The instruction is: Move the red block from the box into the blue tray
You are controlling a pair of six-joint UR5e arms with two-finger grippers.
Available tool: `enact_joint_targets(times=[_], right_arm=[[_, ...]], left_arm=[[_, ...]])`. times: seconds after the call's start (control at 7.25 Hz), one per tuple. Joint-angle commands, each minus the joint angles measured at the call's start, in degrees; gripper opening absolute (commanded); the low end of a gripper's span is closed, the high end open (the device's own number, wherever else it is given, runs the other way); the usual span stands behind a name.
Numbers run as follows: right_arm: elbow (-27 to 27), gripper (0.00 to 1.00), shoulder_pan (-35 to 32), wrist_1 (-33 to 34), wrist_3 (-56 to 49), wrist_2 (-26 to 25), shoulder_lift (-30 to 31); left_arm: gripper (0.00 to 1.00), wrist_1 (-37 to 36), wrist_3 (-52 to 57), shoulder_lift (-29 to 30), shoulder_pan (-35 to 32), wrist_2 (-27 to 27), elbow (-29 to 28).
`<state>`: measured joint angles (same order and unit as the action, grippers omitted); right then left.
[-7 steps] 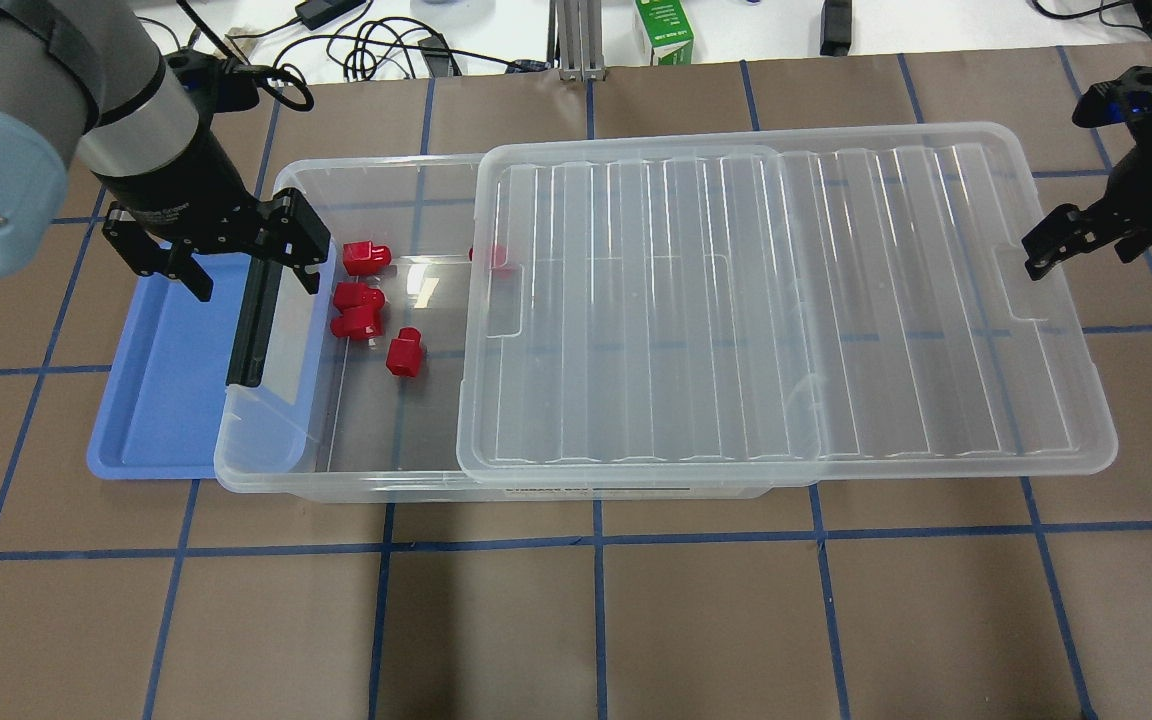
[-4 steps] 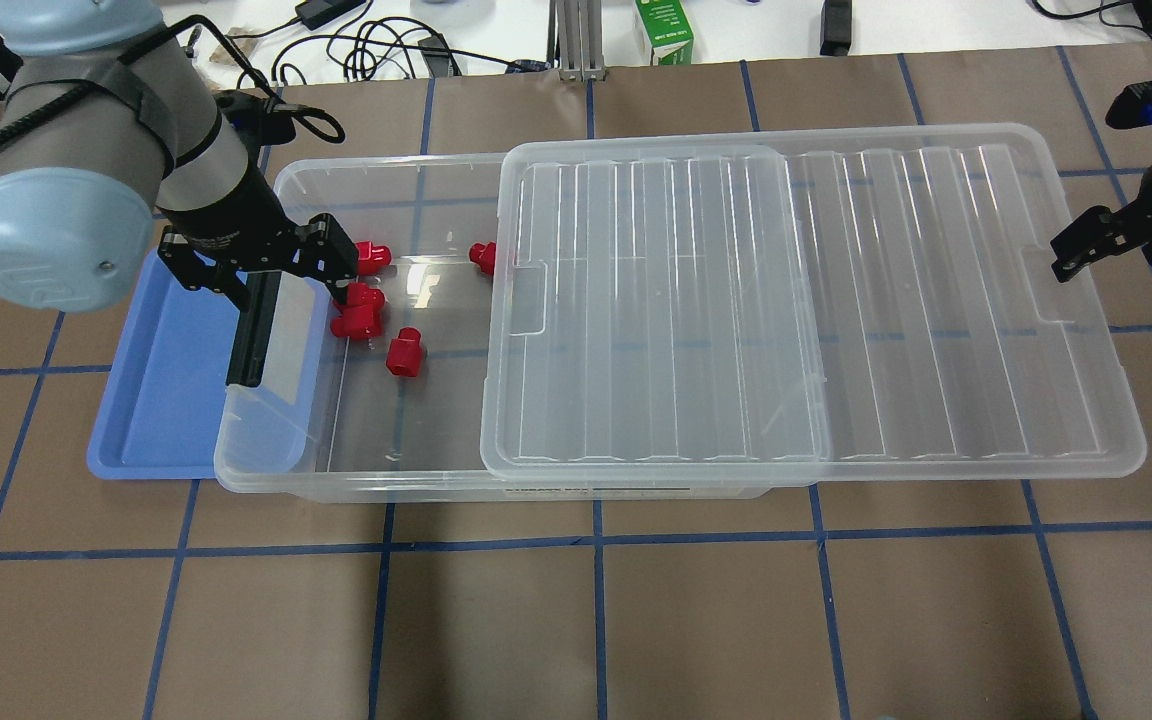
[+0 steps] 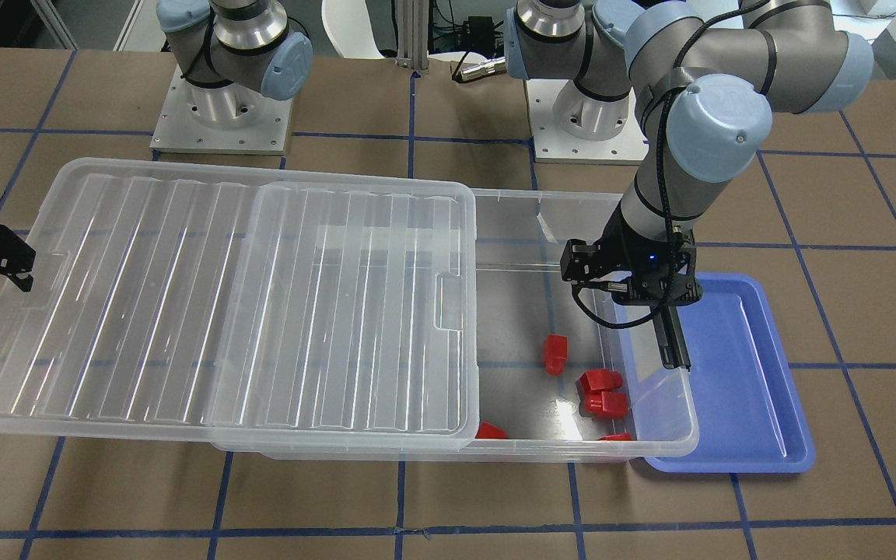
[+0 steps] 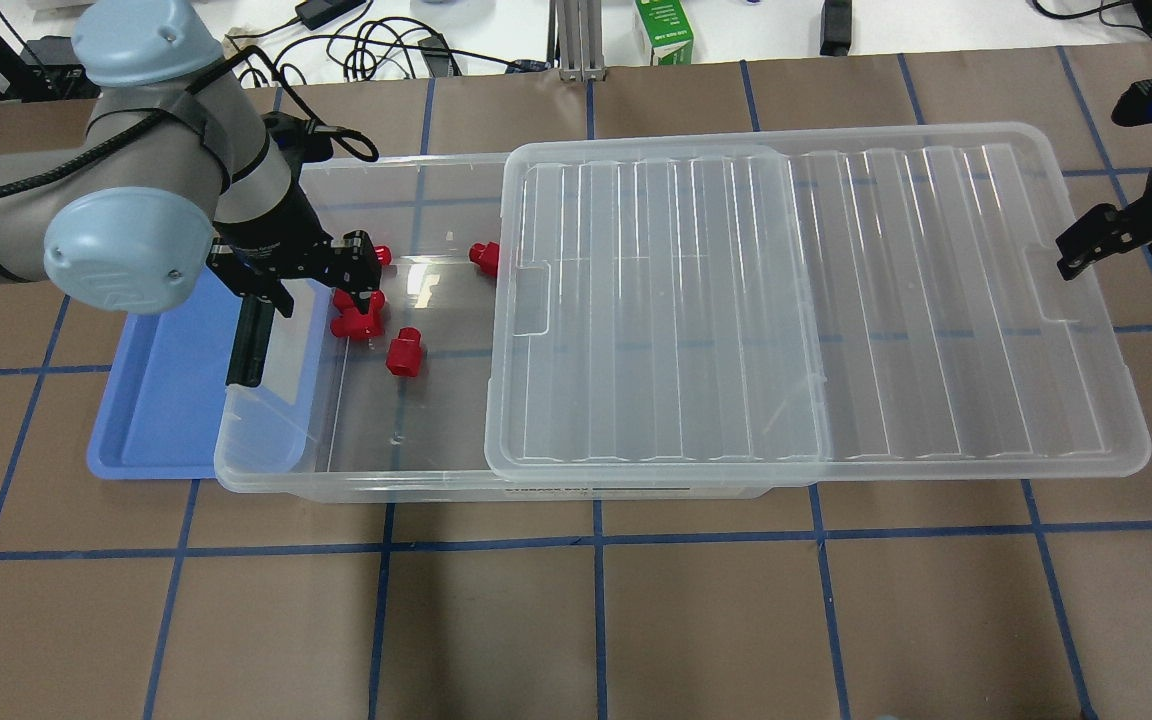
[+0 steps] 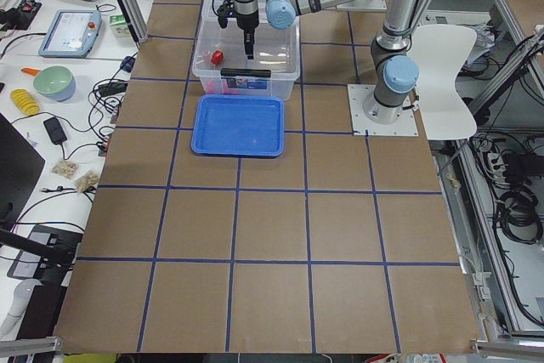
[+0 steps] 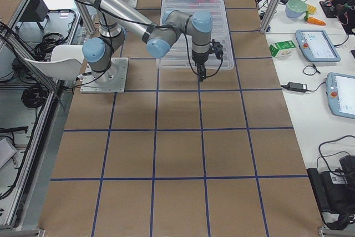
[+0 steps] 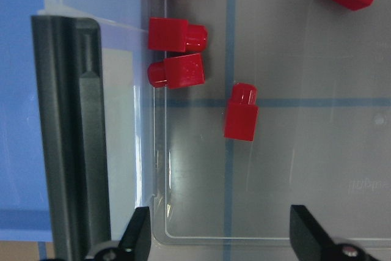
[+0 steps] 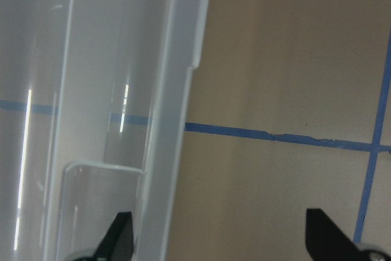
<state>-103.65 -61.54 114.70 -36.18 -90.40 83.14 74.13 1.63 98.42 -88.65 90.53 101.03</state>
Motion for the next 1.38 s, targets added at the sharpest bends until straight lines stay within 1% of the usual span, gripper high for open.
enact_joint_targets(times=[0.0, 0.14, 0.41, 0.83, 0.97, 1.24], right_arm=[[-0.15, 1.0, 0.02, -0.01, -0.03, -0.22, 0.0], [-0.24, 1.0, 0.11, -0.01, -0.12, -0.48, 0.0], [0.02, 1.0, 0.11, 0.17, -2.31, -0.74, 0.0], [0.98, 1.0, 0.02, -0.09, -1.62, 0.04, 0.26], [3.16, 1.0, -0.15, -2.36, -1.27, 0.05, 1.31], [9.57, 1.0, -0.42, -12.26, 0.05, 0.13, 4.64]], left_arm=[[0.77, -0.21, 0.12, 2.46, -0.73, -1.05, 0.05], [0.71, -1.0, 1.43, 3.95, -0.73, -1.49, 0.05], [0.73, -3.28, 2.23, 7.11, -0.73, -1.49, 0.13], [0.73, -6.45, 3.03, 10.72, -0.73, -1.5, 0.83], [0.73, -8.28, 3.03, 11.69, -0.73, -1.58, 1.53], [0.73, -9.97, 3.03, 13.01, -0.73, -1.58, 2.33]])
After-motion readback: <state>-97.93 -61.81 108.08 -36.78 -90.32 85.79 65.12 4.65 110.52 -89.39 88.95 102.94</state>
